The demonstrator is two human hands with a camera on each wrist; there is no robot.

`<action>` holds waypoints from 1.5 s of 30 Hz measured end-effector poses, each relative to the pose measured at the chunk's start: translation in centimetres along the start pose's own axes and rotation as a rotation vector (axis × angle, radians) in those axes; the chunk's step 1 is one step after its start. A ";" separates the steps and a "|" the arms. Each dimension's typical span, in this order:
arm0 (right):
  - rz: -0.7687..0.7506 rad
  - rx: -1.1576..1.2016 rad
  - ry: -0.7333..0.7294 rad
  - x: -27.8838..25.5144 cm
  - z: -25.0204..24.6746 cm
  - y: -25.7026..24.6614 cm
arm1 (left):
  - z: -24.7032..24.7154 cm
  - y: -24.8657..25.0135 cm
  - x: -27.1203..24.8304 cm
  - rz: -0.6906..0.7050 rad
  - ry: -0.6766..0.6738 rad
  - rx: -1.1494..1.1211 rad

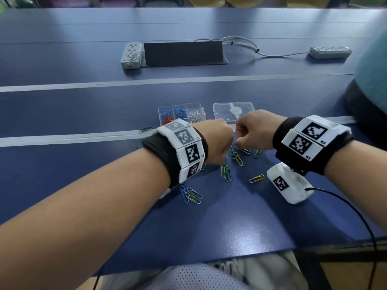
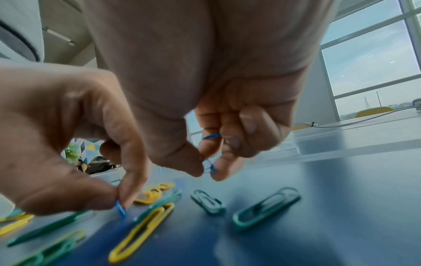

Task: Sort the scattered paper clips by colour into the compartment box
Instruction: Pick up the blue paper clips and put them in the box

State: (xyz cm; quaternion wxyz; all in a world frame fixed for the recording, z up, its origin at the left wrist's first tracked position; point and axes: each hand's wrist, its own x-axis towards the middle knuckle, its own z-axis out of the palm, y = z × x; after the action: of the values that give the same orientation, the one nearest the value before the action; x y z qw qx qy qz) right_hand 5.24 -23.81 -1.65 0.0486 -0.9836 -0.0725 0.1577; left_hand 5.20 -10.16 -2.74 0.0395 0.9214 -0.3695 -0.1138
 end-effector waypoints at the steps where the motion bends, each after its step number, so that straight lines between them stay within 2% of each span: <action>1: -0.009 0.011 -0.005 0.1 -0.2 0.0 | 0.0 -0.1 -0.1 -0.021 0.013 -0.022; 6: -0.035 0.013 -0.041 1.4 -2.0 -1.3 | -1.4 -1.8 -0.7 -0.161 0.092 -0.252; 9: -0.070 0.074 -0.005 3.0 -3.9 -3.3 | -2.8 -4.2 -1.3 -0.250 0.091 -0.267; 14: -0.042 0.200 0.047 6.3 -5.1 -7.3 | -4.4 -8.9 -1.9 -0.457 0.167 -0.263; 19: -0.017 0.144 0.063 9.4 -5.4 -10.6 | -4.4 -11.6 -1.5 -0.558 0.155 -0.252; 26: 0.025 0.102 0.052 11.2 -4.7 -11.3 | -3.8 -11.8 -0.7 -0.527 0.219 -0.254; 34: 0.023 0.241 0.076 10.9 -4.9 -11.0 | -3.9 -11.8 -1.2 -0.501 0.259 -0.296; 38: -0.010 0.287 0.105 10.3 -4.7 -11.0 | -3.6 -11.9 -1.6 -0.514 0.338 -0.344; 41: -0.033 0.164 0.129 10.0 -4.5 -10.9 | -3.3 -12.2 -2.1 -0.521 0.347 -0.358; 45: -0.080 -0.106 -0.011 9.1 -3.3 -10.9 | -3.1 -12.8 -3.3 -0.531 0.287 -0.324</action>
State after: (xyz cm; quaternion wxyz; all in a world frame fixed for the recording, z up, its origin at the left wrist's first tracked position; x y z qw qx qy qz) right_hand 13.47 -11.84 0.00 0.0025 -0.9803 -0.1201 0.1569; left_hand 12.24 1.35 -1.11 0.2060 0.9738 -0.0843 -0.0467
